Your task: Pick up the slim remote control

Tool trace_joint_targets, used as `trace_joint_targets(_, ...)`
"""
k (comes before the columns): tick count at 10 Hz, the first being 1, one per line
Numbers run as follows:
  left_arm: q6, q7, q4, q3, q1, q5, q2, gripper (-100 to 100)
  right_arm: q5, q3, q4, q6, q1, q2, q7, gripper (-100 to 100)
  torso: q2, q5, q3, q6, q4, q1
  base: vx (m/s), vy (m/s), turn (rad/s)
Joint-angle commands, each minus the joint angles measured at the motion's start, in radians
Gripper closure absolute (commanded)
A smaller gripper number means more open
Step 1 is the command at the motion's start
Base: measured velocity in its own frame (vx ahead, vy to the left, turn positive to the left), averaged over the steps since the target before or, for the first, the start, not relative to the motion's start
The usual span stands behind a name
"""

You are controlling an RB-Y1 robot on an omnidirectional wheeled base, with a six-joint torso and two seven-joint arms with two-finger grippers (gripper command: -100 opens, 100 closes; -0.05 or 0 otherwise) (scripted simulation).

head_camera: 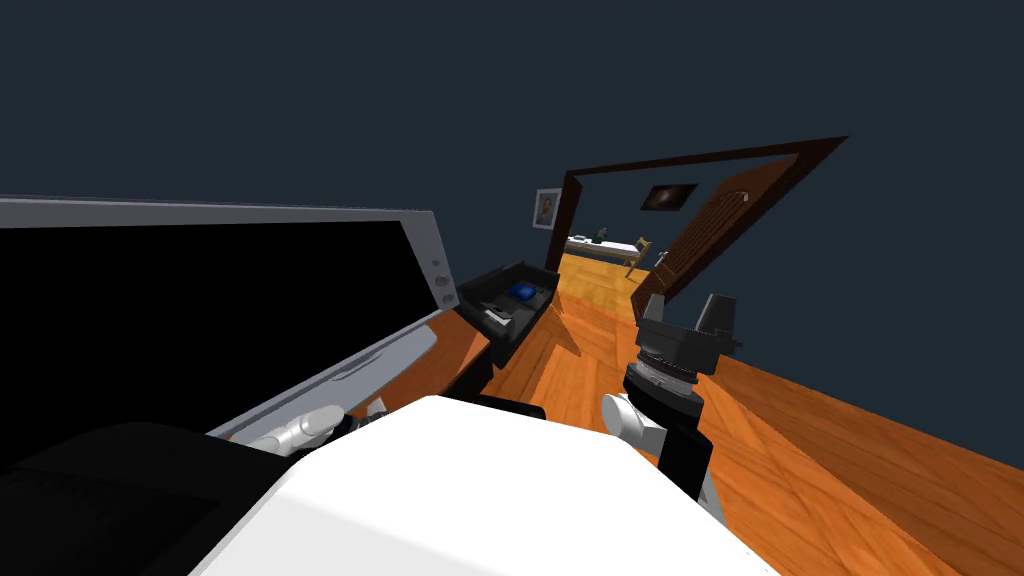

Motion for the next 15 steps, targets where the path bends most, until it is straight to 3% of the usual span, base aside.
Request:
trace_joint_targets(1,0.008,-0.006,0.013,-0.047,-0.012,-0.016,0.022,-100,0.0,0.0,0.0,0.0,0.0,0.0,0.0,0,0.0,0.0,0.0,0.0,0.0,0.0,0.015,0.083,-0.342)
trace_joint_targets(5,0.001,-0.033,0.071,-0.114,-0.046,-0.027,0.01,-100,0.0,0.0,0.0,0.0,0.0,0.0,0.0,0,0.0,0.0,0.0,-0.001,0.0,0.001,0.003,0.085,-0.185)
trace_joint_targets(6,-0.004,-0.045,0.079,-0.1,-0.043,-0.022,0.008,-100,0.0,0.0,0.0,0.0,0.0,0.0,0.0,0,0.0,0.0,0.0,-0.001,0.0,0.0,-0.012,0.011,-0.039)
trace_joint_targets(7,-0.003,-0.045,0.079,-0.101,-0.044,-0.022,0.008,0,0.0,0.0,0.0,0.0,0.0,0.0,0.0,0,0.001,0.0,0.0,-0.001,0.0,-0.003,0.0,0.0,0.0)
trace_joint_targets(8,0.021,-0.042,0.093,-0.107,-0.042,-0.027,-0.024,-100,0.0,0.0,0.0,0.0,0.0,0.0,0.0,0,0.0,-0.001,0.0,-0.002,0.0,-0.004,-0.019,0.02,-0.063)
trace_joint_targets(10,0.045,-0.04,0.108,-0.112,-0.041,-0.032,-0.056,-100,0.0,0.0,0.0,0.0,0.0,0.0,0.0,0,0.001,-0.001,0.001,-0.001,0.0,-0.003,-0.02,0.021,-0.068)
trace_joint_targets(11,0.033,-0.044,0.106,-0.108,-0.042,-0.029,-0.045,-100,0.0,0.0,0.0,0.0,0.0,0.0,0.0,0,0.001,-0.001,0.001,-0.001,0.0,-0.004,-0.006,0.005,-0.015)
trace_joint_targets(12,0.035,-0.045,0.109,-0.108,-0.042,-0.029,-0.048,100,0.0,0.0,0.0,0.0,0.0,0.0,0.0,0,0.001,-0.001,0.0,-0.002,0.0,-0.004,0.0,0.0,0.0)
trace_joint_targets(15,0.034,-0.045,0.109,-0.108,-0.042,-0.029,-0.047,100,0.0,0.0,0.0,0.0,0.0,0.0,0.0,0,0.0,-0.001,0.0,-0.001,0.0,-0.005,0.0,0.0,0.0)
